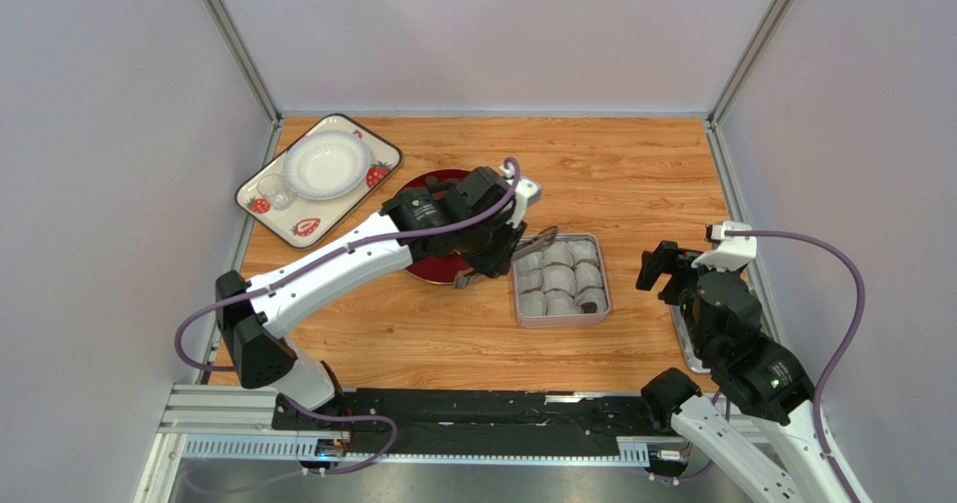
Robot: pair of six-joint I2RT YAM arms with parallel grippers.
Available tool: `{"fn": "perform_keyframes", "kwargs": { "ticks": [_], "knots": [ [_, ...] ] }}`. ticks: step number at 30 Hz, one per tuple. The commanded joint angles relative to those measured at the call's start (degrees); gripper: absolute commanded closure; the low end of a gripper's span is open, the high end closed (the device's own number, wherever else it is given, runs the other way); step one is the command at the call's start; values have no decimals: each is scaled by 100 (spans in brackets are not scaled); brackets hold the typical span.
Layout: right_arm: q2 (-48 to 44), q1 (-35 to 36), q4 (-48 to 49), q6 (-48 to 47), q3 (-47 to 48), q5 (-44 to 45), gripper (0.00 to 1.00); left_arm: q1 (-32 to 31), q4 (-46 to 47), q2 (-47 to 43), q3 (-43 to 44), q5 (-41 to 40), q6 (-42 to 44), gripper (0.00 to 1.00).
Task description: Pack the chocolate
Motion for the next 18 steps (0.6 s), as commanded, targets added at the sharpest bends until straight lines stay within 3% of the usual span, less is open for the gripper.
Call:
{"fn": "perform_keyframes", "kwargs": {
  "ticks": [1,10,18],
  "knots": [
    [-68,-10,258,-82,-38,2,16,381,-227,-512,-554,-305,-248,68],
    [-42,-10,276,-91,-47,-33,16,1558,-543,-1270,-1726,-525,-241,72],
    [-33,-19,294,-99,-56,-68,16,1973,-623,-1209,-1981,-578,75,71]
  ]
}}
